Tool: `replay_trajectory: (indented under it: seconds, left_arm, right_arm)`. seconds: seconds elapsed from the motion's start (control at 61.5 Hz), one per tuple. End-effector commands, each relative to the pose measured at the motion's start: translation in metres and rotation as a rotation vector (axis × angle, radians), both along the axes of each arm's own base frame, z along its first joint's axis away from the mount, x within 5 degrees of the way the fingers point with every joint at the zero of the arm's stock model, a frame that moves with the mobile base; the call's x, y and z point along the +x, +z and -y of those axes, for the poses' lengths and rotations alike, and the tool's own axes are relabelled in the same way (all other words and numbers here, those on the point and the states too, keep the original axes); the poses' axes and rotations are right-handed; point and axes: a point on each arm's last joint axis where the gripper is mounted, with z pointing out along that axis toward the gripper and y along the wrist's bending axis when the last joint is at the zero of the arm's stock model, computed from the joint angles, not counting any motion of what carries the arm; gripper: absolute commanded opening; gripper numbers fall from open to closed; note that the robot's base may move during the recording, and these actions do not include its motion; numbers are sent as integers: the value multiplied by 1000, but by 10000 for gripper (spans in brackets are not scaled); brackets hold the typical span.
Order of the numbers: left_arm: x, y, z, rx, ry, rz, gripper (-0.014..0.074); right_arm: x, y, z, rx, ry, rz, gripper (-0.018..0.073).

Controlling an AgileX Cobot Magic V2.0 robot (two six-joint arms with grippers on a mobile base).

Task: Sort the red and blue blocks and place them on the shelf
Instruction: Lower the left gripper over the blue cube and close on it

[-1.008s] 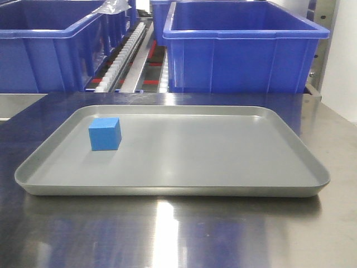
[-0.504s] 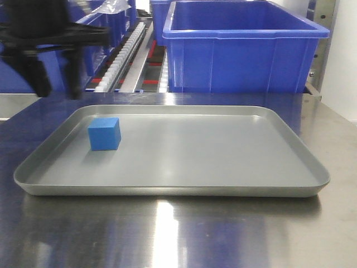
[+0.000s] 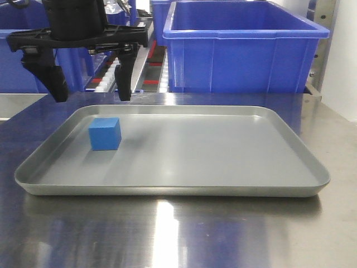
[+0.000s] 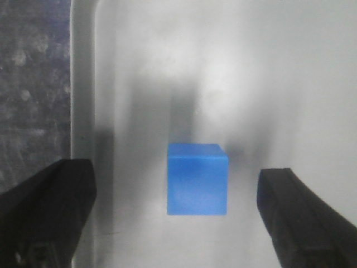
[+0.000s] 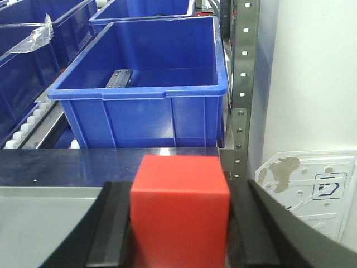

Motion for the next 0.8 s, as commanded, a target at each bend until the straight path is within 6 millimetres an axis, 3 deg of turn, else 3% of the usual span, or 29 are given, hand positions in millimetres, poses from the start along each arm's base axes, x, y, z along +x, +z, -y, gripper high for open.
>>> replay_trajectory:
  seconds: [0.0, 0.536, 0.78]
  left_arm:
    - [-3, 26, -1, -44, 8, 76, 639]
    - [-13, -4, 13, -41, -12, 37, 633]
    - [-8, -20, 15, -25, 30, 12, 507]
  right_arm:
    - [-1, 17, 1, -6, -8, 109, 57]
    - [-1, 17, 1, -6, -8, 109, 57]
    - [-1, 17, 1, -6, -8, 109, 57]
